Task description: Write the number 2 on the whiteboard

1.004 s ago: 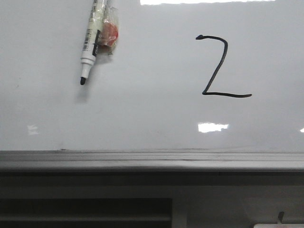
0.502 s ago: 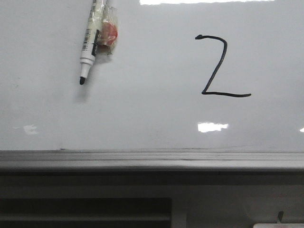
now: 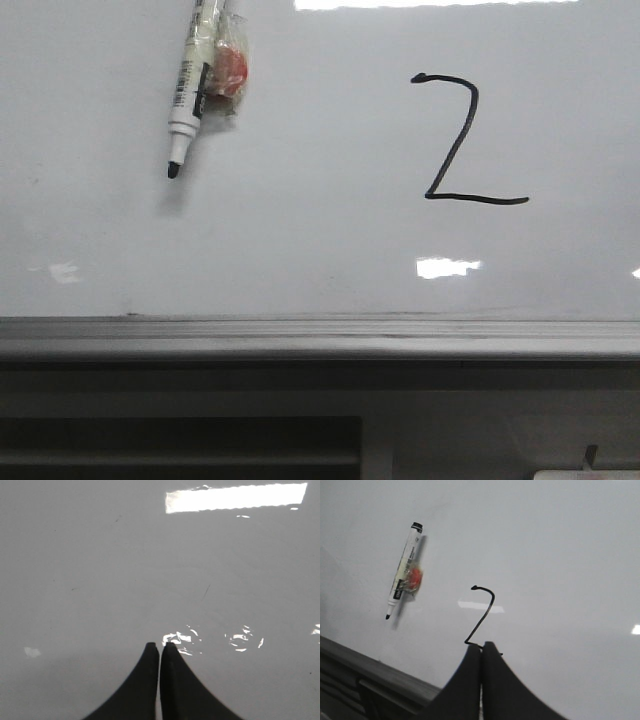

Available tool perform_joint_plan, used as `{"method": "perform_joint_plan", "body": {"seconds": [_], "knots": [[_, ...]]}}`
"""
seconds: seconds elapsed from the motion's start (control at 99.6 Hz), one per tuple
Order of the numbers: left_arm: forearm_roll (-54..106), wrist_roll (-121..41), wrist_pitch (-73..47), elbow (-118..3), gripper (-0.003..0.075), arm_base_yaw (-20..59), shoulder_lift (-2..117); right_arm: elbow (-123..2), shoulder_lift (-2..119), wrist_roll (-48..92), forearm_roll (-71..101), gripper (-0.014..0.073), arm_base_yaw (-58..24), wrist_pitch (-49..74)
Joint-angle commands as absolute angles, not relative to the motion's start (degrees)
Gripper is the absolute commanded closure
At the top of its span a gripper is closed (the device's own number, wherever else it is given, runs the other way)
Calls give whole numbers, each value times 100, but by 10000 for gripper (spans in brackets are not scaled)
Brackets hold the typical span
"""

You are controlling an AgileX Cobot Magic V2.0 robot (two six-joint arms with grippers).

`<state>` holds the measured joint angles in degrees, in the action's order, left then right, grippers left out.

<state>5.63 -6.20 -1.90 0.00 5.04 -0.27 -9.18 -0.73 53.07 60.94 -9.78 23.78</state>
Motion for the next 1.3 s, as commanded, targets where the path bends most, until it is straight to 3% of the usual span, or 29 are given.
{"method": "perform_joint_plan", "body": {"seconds": [0.0,0.07,0.251,0.392,0.552,1.286], "knots": [[618,-559,237,77,740,498,-178,-1061,-96,5382,5986,660,-941,1706],[618,-559,237,77,740,498,-178,-1061,-96,5080,5198,660,-929,1432],[618,-559,237,77,740,498,-178,-938,-96,1982,1447,660,-592,951],[618,-559,237,77,740,498,-178,-280,-106,1557,372,660,-21,225],[618,-559,237,77,740,498,-178,235,-145,1545,258,660,138,-282],[618,-559,237,77,740,498,-178,210,-145,1514,165,660,151,152]]}}
